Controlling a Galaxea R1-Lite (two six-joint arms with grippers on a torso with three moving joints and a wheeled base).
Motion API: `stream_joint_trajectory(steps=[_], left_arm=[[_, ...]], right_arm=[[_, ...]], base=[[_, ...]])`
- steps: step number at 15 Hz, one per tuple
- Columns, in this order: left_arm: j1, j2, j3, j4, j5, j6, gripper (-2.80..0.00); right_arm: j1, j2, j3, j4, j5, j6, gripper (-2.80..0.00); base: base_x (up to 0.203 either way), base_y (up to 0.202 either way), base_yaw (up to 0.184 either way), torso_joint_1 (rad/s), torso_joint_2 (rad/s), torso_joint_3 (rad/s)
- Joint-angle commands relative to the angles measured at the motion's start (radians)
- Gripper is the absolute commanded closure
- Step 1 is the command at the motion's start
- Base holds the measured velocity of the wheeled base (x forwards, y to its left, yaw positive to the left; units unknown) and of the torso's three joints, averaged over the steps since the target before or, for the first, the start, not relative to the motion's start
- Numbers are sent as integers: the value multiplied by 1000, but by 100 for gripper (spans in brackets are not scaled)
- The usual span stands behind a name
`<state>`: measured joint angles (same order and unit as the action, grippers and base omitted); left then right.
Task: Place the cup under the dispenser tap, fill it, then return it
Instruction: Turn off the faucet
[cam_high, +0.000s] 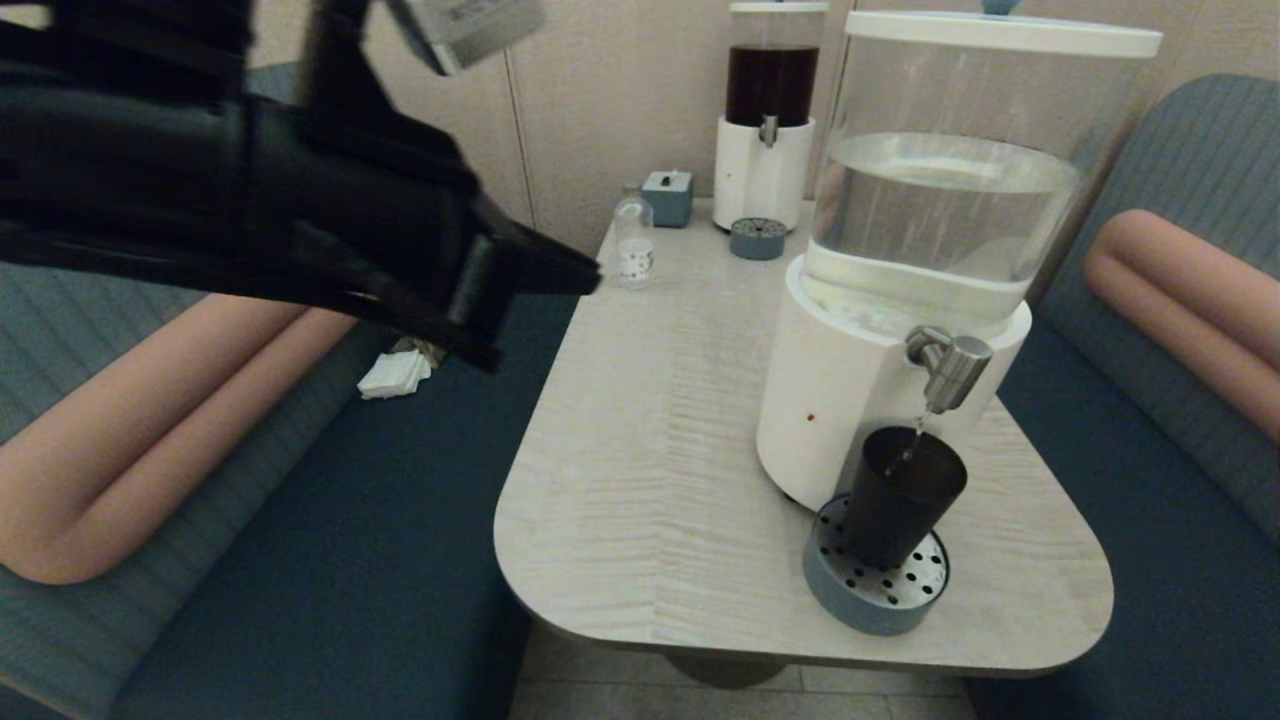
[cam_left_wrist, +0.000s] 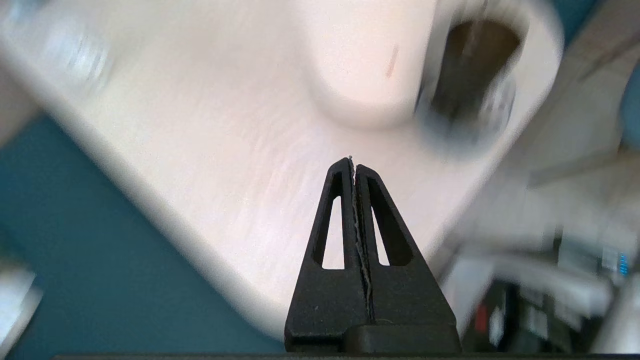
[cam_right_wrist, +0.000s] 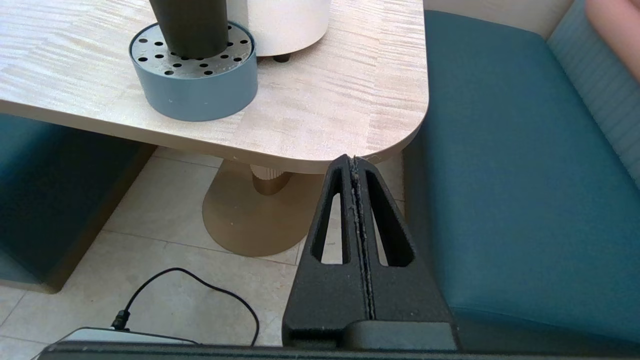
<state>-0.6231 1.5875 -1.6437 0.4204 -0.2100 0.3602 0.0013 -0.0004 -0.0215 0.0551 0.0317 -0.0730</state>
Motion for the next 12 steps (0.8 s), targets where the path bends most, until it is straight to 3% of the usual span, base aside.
stream_joint_trajectory(steps=[1,4,6,12], left_arm=[[-149,169,-36,-115,34,-34,0],[-273,271,-140,-160,108,-77,0],[-317,305,-146,-232,151,-84,0],[-333,380,-157,-266,203,-84,0]], right_arm=[[0,-1,0,0,1,-1,0],[0,-1,0,0,1,-1,0],[0,-1,0,0,1,-1,0],[0,-1,0,0,1,-1,0]], base=[[0,0,0,0,0,0],[0,0,0,0,0,0],[0,0,0,0,0,0],[0,0,0,0,0,0]])
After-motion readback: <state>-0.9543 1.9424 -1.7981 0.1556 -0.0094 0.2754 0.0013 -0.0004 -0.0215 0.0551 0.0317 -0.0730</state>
